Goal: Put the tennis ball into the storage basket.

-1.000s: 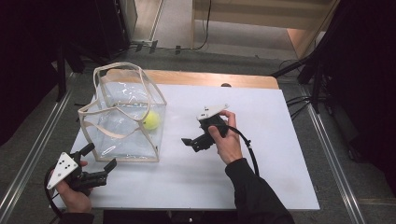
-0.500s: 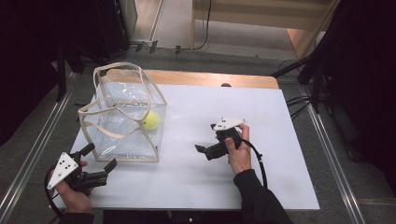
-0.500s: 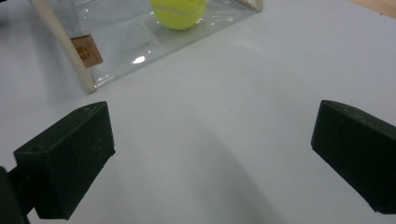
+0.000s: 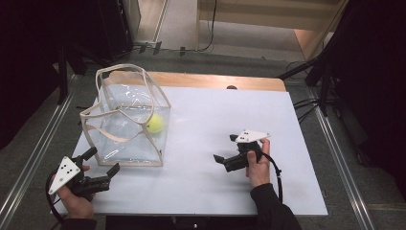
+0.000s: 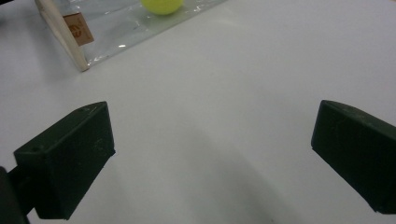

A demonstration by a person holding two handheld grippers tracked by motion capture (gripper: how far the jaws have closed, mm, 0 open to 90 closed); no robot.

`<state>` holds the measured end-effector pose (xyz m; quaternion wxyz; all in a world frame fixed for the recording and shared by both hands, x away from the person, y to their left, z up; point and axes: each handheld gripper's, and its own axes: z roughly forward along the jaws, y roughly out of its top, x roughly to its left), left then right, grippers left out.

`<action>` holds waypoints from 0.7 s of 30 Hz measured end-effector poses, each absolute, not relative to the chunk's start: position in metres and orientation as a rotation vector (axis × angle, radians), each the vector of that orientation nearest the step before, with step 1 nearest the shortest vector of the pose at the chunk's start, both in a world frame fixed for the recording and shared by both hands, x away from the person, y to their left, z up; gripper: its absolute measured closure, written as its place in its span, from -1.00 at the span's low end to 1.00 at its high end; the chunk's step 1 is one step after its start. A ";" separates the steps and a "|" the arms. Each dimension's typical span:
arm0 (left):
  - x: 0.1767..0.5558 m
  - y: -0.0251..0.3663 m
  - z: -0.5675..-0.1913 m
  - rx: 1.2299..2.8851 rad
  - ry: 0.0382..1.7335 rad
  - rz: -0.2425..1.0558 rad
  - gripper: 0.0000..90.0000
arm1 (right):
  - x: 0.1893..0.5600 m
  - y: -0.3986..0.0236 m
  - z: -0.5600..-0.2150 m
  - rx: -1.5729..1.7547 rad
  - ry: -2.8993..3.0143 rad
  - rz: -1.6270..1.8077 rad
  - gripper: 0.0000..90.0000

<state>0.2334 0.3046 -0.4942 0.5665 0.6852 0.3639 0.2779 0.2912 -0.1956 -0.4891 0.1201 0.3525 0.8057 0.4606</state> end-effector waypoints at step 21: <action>0.233 0.305 -0.494 1.604 0.860 0.653 -0.97 | 0.270 -0.240 -0.497 1.125 2.257 1.363 -1.00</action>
